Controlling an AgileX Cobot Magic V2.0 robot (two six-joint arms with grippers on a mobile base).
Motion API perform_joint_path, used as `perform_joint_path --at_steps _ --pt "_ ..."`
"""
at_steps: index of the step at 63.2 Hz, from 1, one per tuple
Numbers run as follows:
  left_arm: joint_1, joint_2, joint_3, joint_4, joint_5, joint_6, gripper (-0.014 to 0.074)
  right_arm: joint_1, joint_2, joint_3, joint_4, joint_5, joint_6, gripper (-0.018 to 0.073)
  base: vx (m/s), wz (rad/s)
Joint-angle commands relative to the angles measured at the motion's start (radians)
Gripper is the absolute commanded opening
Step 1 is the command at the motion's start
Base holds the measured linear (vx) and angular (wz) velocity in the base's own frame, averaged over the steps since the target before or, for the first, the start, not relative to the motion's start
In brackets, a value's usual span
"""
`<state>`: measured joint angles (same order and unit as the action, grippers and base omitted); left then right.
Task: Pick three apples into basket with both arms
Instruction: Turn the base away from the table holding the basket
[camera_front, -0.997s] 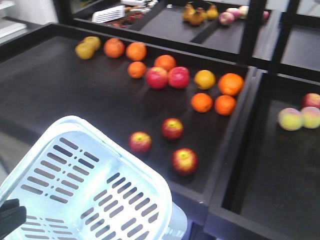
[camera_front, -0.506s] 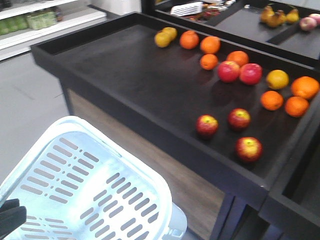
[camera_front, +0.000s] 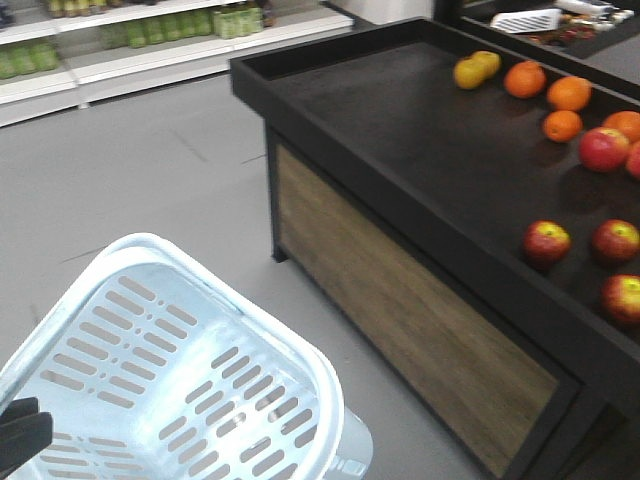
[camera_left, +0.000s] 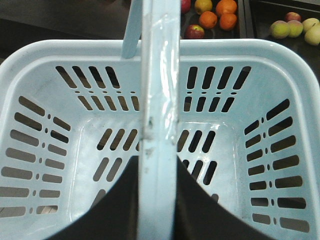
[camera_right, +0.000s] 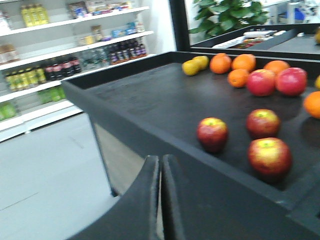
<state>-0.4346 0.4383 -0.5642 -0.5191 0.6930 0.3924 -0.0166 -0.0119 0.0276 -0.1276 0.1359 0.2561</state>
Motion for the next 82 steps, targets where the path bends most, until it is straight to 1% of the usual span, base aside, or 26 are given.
perform_joint_path --at_steps 1,40,82 --pt "-0.001 0.002 -0.030 -0.043 -0.096 -0.008 -0.0006 -0.004 -0.013 0.015 -0.002 -0.074 -0.005 -0.0004 -0.17 0.48" --pt "-0.001 0.002 -0.030 -0.043 -0.096 -0.008 -0.0006 -0.004 -0.013 0.015 -0.002 -0.074 -0.005 -0.0004 -0.14 0.43" --pt "-0.001 0.002 -0.030 -0.043 -0.096 -0.008 -0.0006 -0.004 -0.013 0.015 -0.002 -0.074 -0.005 -0.0004 -0.01 0.26"
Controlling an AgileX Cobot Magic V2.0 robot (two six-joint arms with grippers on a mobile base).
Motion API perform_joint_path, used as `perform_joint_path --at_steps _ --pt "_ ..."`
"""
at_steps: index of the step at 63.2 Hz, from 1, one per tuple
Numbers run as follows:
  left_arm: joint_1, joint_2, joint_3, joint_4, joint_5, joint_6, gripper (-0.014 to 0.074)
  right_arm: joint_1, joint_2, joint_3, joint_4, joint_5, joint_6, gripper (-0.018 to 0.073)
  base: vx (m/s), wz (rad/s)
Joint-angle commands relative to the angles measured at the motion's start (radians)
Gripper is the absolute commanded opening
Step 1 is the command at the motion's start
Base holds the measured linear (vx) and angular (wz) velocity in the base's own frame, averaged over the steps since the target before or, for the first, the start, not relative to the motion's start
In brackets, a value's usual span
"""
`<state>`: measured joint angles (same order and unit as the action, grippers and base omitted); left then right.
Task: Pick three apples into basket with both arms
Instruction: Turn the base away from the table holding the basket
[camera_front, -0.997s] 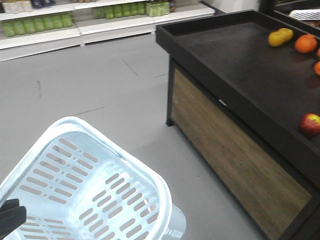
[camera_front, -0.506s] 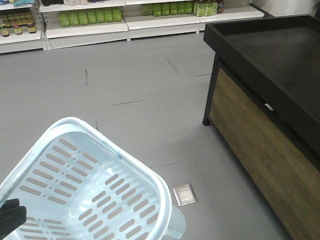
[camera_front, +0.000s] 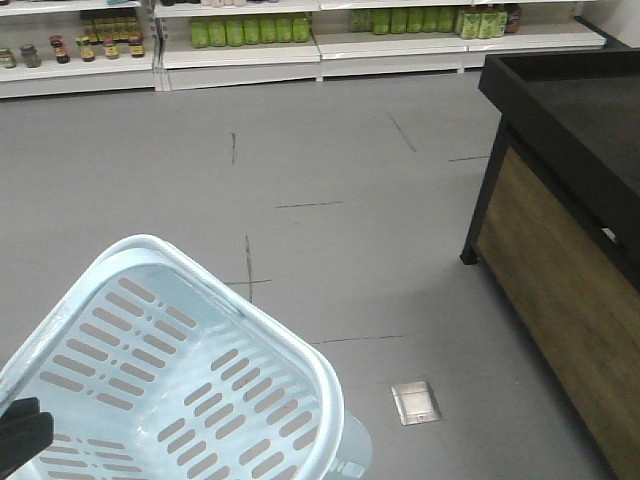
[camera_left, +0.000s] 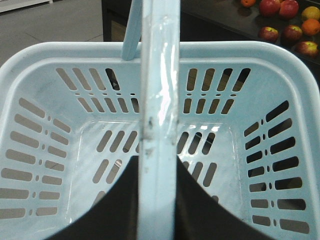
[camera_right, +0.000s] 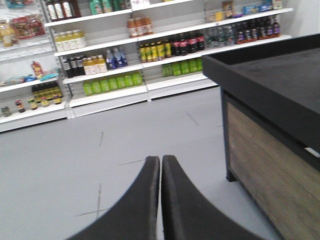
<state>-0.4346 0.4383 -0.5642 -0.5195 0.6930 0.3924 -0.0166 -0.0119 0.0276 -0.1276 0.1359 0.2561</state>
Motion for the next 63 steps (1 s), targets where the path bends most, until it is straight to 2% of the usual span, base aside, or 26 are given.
perform_joint_path --at_steps 1,35,63 --pt "-0.001 0.002 -0.030 -0.042 -0.096 -0.008 -0.0006 -0.004 -0.013 0.015 -0.002 -0.074 -0.005 -0.0004 0.08 0.32" --pt "-0.001 0.002 -0.030 -0.042 -0.096 -0.008 -0.0006 -0.004 -0.013 0.015 -0.002 -0.074 -0.005 -0.0004 0.12 0.43" --pt "-0.001 0.002 -0.030 -0.042 -0.096 -0.008 -0.0006 -0.004 -0.013 0.015 -0.002 -0.074 -0.005 -0.0004 0.13 0.19"
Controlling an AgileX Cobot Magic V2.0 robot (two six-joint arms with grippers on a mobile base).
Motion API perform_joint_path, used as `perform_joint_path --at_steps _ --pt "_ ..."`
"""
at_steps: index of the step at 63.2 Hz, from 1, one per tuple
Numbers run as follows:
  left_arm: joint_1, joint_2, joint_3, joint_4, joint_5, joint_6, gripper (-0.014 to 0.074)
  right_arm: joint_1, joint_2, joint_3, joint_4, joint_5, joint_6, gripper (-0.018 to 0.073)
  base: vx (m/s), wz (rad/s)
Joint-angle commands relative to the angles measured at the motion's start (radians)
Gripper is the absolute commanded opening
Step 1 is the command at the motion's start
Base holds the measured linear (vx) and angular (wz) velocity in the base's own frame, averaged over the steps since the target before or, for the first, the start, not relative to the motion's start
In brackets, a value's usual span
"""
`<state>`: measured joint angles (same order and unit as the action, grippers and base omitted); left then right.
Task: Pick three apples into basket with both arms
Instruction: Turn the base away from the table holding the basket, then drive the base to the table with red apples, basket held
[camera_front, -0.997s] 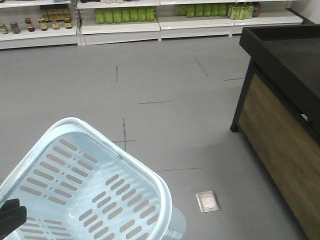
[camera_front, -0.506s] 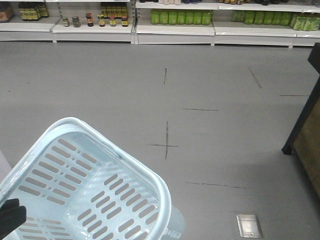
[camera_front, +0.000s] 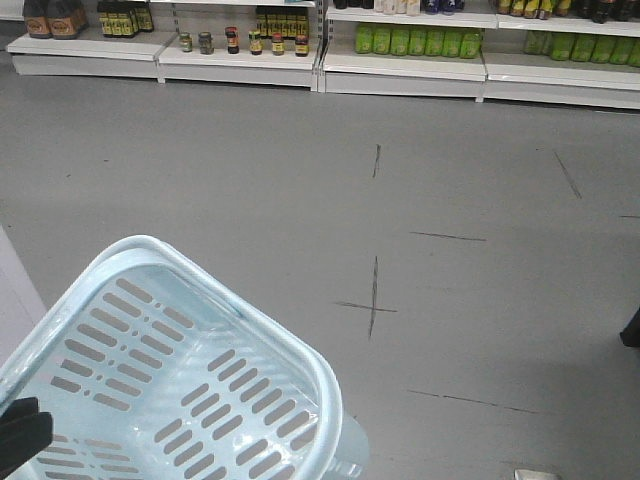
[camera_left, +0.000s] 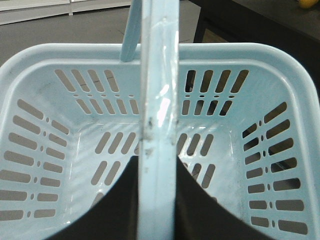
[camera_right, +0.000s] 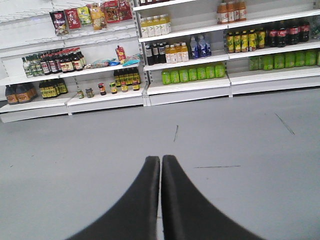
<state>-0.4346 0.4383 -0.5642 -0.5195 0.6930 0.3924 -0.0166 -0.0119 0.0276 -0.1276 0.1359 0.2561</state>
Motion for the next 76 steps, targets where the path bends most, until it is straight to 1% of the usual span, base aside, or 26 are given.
perform_joint_path --at_steps 1,23,76 --pt "-0.001 0.002 -0.030 -0.042 -0.096 -0.008 -0.0006 -0.004 -0.013 0.015 -0.002 -0.074 -0.005 -0.0004 0.14 0.08" --pt "-0.001 0.002 -0.030 -0.042 -0.096 -0.008 -0.0006 -0.004 -0.013 0.015 -0.002 -0.074 -0.005 -0.0004 0.16 -0.03" --pt "-0.001 0.002 -0.030 -0.042 -0.096 -0.008 -0.0006 -0.004 -0.013 0.015 -0.002 -0.074 -0.005 -0.0004 0.22 -0.14"
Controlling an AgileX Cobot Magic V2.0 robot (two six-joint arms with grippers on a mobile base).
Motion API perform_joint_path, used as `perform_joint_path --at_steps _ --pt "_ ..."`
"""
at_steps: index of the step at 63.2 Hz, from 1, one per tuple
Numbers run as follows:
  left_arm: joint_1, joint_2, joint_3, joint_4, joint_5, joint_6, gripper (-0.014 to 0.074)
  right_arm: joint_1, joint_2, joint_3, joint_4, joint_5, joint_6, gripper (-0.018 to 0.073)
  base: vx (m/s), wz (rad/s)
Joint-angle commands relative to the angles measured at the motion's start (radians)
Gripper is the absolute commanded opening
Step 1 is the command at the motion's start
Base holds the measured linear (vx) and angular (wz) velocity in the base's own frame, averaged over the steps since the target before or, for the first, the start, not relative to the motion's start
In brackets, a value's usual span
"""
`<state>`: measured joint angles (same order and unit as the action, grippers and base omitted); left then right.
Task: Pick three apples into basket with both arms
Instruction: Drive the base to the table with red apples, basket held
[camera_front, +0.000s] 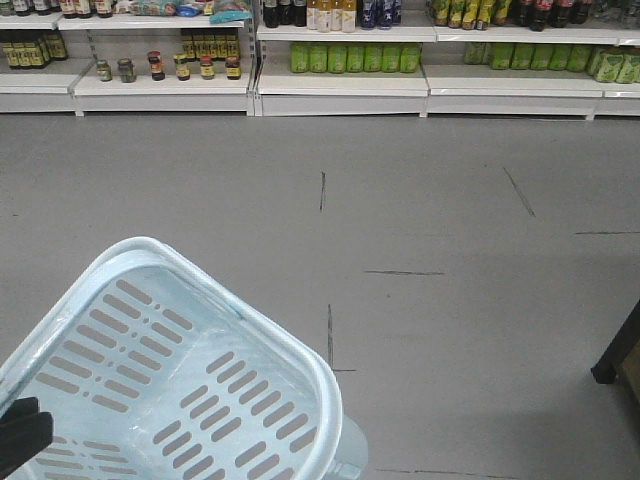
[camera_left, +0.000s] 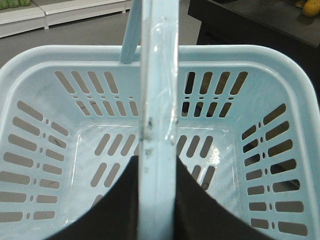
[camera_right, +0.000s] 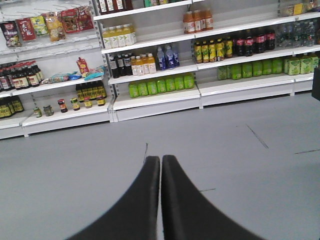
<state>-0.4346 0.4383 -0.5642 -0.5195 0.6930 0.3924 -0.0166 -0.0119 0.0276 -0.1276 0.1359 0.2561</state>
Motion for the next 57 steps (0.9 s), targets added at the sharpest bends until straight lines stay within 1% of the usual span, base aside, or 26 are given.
perform_joint_path --at_steps 1,57 --pt "-0.001 0.002 -0.030 -0.042 -0.096 -0.008 -0.0006 -0.004 -0.013 0.015 -0.002 -0.074 -0.005 -0.0004 0.25 -0.15" --pt "-0.001 0.002 -0.030 -0.042 -0.096 -0.008 -0.0006 -0.004 -0.013 0.015 -0.002 -0.074 -0.005 -0.0004 0.25 -0.11"
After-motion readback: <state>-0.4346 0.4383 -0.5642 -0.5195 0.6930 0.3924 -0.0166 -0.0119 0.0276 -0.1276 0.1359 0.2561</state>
